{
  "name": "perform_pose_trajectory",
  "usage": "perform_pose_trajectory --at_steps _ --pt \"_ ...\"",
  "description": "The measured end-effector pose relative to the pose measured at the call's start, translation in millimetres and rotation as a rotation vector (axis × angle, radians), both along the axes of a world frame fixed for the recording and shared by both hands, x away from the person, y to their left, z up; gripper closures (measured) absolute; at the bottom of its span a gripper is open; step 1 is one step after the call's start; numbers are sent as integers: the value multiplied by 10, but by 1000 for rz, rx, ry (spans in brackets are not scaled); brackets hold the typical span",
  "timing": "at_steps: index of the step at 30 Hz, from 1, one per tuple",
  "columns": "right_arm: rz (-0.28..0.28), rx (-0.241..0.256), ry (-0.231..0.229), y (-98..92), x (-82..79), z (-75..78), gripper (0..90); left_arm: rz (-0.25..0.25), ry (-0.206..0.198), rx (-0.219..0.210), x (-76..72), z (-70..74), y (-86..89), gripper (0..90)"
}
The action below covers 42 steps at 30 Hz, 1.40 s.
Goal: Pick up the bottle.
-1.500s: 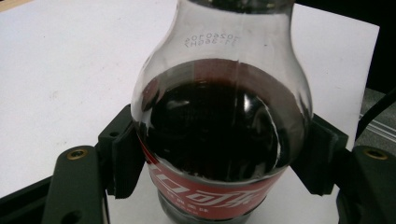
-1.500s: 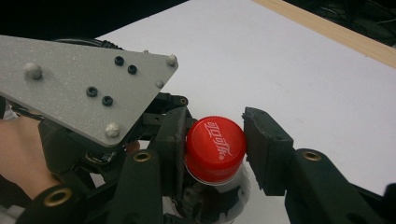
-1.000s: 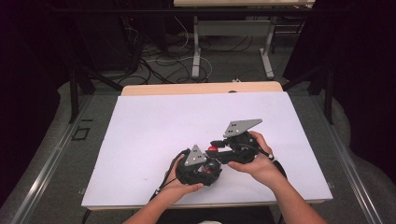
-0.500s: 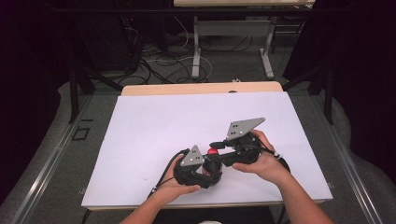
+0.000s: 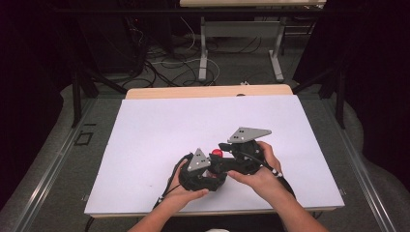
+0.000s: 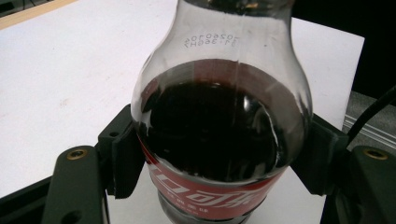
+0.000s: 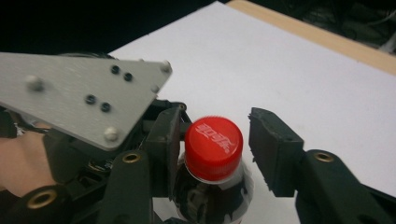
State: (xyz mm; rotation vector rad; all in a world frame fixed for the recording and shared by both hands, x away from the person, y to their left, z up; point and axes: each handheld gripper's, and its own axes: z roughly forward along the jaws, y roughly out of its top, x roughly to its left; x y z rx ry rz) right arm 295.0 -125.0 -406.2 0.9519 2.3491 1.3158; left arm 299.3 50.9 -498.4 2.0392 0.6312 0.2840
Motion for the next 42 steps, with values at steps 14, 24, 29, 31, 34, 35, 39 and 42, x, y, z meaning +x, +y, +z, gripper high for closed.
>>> perform_pose_trajectory --at_steps 14,24,29,31,34,35,39,42 --pt "463 -60 -38 -168 309 -1 608 -33 1 6 -30 -4 -15 299" --pt "148 -22 -10 -59 93 45 510 -4 5 -1 -15 1 -2 299" --pt "83 -80 -16 15 19 33 603 5 -11 -1 -12 -5 -4 299" --pt "126 -87 -14 5 47 33 608 -19 -10 16 -11 0 9 299" --pt "265 -109 -21 -31 129 52 610 -14 -17 8 -20 -2 2 299" --pt "333 -113 -42 -51 178 53 611 -21 -14 6 -17 5 7 299" --pt "497 -121 -65 -129 325 66 604 -19 -3 6 -20 16 -1 299" --pt "369 -61 -24 -135 268 77 509 -10 -2 2 -14 22 11 299"
